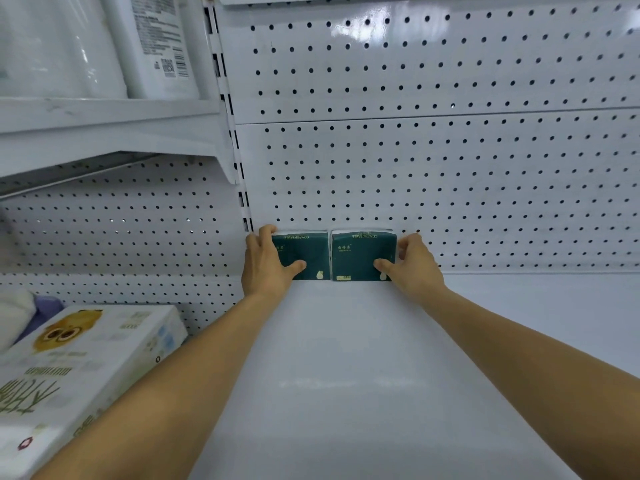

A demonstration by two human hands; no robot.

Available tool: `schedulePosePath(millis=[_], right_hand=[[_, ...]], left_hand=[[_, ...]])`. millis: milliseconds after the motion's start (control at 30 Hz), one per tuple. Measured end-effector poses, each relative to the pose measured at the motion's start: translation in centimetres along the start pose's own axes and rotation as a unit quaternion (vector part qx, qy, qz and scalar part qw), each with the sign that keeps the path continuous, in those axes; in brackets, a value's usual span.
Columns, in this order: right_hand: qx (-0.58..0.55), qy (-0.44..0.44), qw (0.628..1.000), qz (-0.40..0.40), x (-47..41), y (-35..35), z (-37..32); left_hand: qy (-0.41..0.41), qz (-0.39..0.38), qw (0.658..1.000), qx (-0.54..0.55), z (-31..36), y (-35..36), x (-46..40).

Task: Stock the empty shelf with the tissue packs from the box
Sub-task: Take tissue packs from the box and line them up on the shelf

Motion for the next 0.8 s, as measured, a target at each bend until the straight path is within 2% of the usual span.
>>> schedulePosePath(millis=[133, 233, 333, 600, 800], right_hand=[[0.041, -0.008, 0.999, -0.002, 1.5, -1.0, -0.5], [0.13, -0.098, 0.987, 0.004, 4.1, -2.2, -1.6], [0.176, -0.212, 0.96, 0.041, 7.6, -3.8, -3.1], [0.134, -0.347, 0.922, 0.11, 19.5, -6.4, -6.1], [0.081, -0.412, 0.903, 0.087, 30.3, -5.4, -8.2]], left_hand=[[0.001, -0.043, 0.998, -0.052, 0.0, -1.5, 1.0], [0.07, -0.03, 0.988, -0.132, 0.5, -3.7, 2.8], [0.141, 0.001, 0.977, -0.161, 0.9, -6.6, 5.7], [0.21, 0.086, 0.964, -0.137, 0.1, -16.1, 16.8], [0.237, 0.104, 0.952, -0.162, -4.5, -22.7, 25.9]])
Point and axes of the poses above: each hand's wrist, its own x-axis away from the middle knuckle, its own y-axis out of the palm, z = x × y, the point moved 3 cm from there along -x, towards the middle knuckle, and after that the axes turned 8 degrees about z, right-handed, at the moved point
